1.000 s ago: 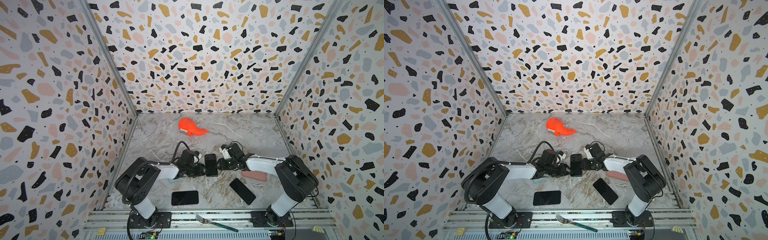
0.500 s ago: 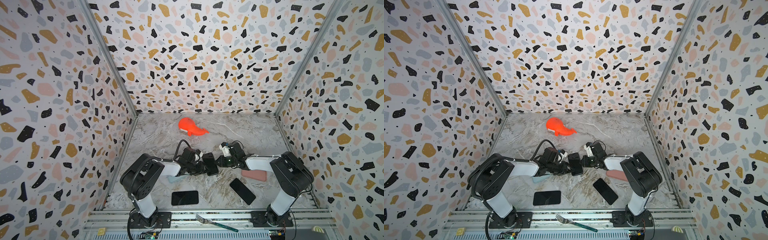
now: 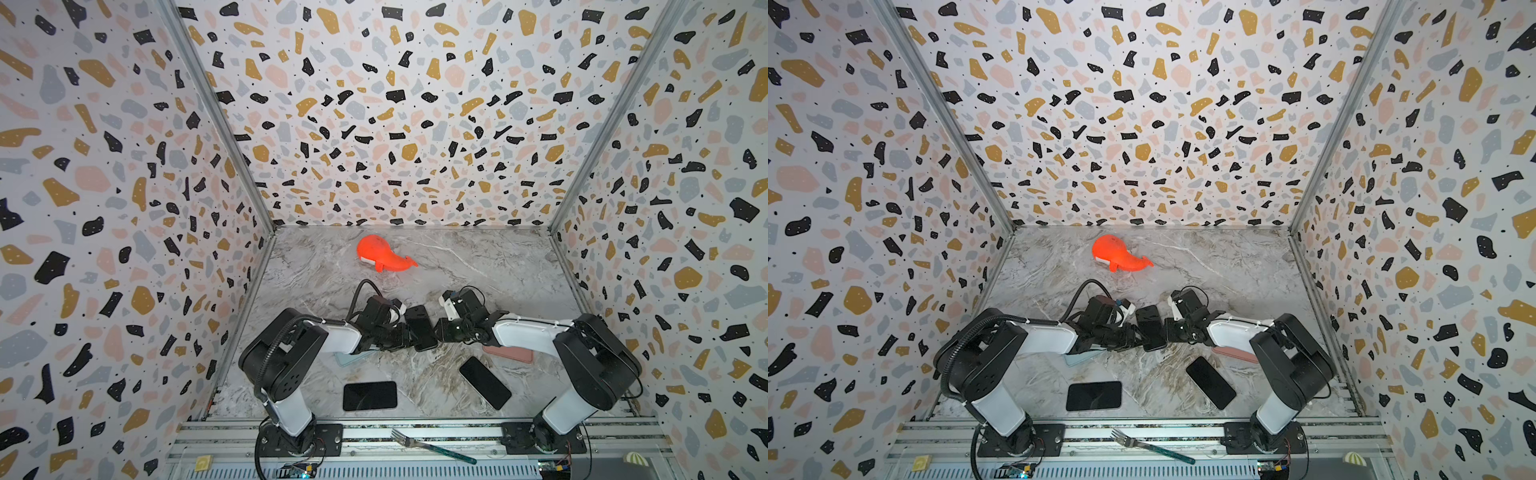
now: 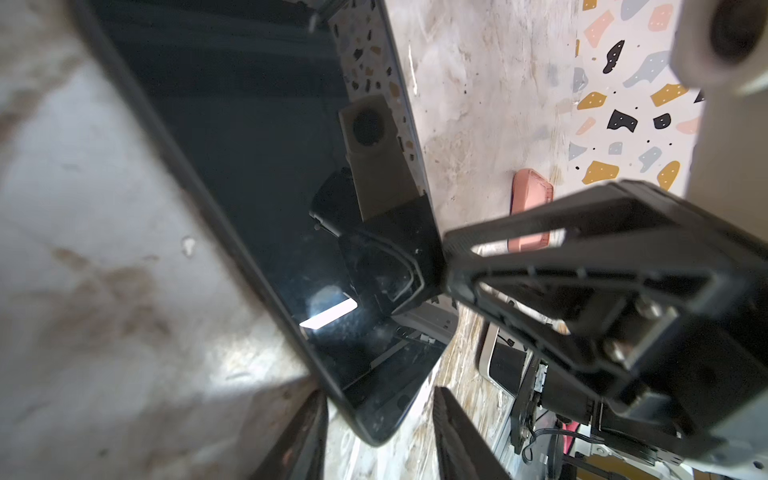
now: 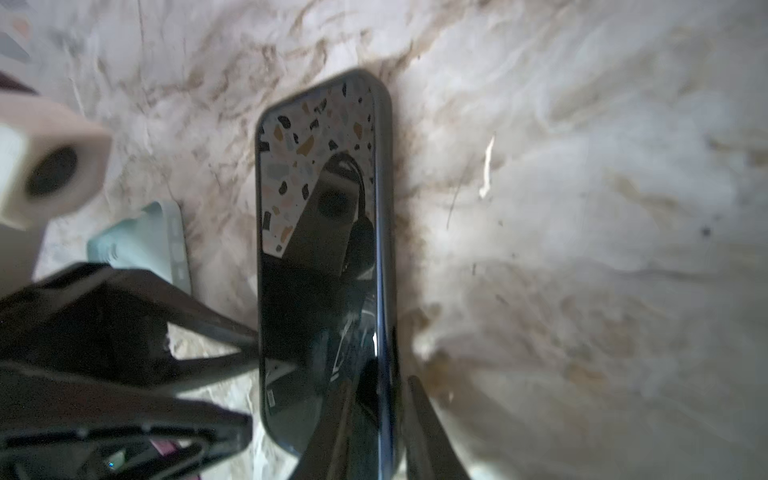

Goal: Put the phone into the phone case

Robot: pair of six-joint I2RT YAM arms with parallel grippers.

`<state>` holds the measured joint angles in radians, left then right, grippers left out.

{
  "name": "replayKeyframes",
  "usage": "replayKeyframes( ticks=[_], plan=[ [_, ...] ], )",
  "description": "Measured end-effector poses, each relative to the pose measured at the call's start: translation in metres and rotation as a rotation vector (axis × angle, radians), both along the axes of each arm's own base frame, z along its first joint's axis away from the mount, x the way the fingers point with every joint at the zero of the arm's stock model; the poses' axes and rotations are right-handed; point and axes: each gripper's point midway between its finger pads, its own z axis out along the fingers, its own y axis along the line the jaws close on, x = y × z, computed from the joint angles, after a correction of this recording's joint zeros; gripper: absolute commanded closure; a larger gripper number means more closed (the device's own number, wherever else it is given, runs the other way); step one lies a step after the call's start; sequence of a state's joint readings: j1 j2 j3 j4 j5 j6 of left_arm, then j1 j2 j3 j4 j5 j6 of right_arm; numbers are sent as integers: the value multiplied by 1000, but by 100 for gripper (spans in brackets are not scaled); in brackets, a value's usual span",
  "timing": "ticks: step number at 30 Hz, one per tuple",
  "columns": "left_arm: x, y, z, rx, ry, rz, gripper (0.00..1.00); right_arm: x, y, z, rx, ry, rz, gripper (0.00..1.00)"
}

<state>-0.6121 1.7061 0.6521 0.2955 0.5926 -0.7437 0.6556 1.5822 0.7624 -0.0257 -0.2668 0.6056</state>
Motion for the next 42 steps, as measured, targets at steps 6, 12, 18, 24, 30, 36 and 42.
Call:
replayKeyframes(
  ticks=[6,12,18,24,30,36,42],
  plan=[
    [-2,8,1,29,-14,27,47,-2,-14,25,-46,-58,-32,66],
    [-5,9,8,41,-21,60,29,-17,-10,17,-91,-30,5,65],
    [-12,5,6,30,6,99,41,-24,-1,1,-111,26,45,71],
    [-14,1,2,17,39,126,48,-26,-1,-3,-108,44,60,79],
    [-11,-1,0,5,45,137,52,-27,3,-1,-83,53,74,84],
    [-9,-5,0,-9,35,133,52,-28,5,-4,-71,69,82,84],
    [-8,-6,0,-13,33,130,51,-28,4,-7,-69,79,79,86]
  ],
)
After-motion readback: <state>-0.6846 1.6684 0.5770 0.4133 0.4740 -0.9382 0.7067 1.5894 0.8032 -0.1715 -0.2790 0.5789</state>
